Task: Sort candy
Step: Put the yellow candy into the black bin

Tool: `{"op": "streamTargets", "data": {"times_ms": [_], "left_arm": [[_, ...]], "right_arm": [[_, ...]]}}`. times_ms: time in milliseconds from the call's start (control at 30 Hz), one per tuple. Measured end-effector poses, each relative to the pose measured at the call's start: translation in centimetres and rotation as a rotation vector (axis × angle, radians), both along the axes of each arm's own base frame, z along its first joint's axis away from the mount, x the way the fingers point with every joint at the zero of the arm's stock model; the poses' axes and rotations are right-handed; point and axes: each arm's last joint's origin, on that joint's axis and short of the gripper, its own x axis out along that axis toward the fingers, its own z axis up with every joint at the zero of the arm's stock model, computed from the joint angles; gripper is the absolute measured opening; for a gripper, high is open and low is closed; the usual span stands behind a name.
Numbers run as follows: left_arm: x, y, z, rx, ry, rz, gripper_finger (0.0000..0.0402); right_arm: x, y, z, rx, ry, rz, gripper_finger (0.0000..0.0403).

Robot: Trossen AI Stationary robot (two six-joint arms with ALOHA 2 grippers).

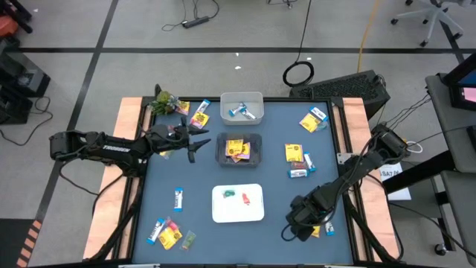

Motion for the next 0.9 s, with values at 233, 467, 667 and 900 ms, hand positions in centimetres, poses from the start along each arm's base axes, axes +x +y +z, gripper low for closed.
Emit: {"op": "streamTargets", "data": {"times_ms": [233,467,667,900], "left_arm": [[0.0,0.0,0.0,0.000,0.001,0.000,0.0177],[0.0,0.0,0.0,0.000,0.001,0.000,0.0177],[0.0,0.0,0.0,0.000,0.001,0.000,0.0177],[0.0,0.0,0.0,0.000,0.001,0.000,0.0177]], "right_arm": [[-0.9,-0.8,0.1,-0.111,0.077,0.016,0.0205],[-0.9,-1.0,-2.4,-0.063,-0.053,0.072,0.0195],[-0.9,-1.4,-3.0,-0.047,-0.068,0.094,0.0118],[-0.3,-1.8,-2.2,-0.032,-0.079,0.156,0.0008]]}}
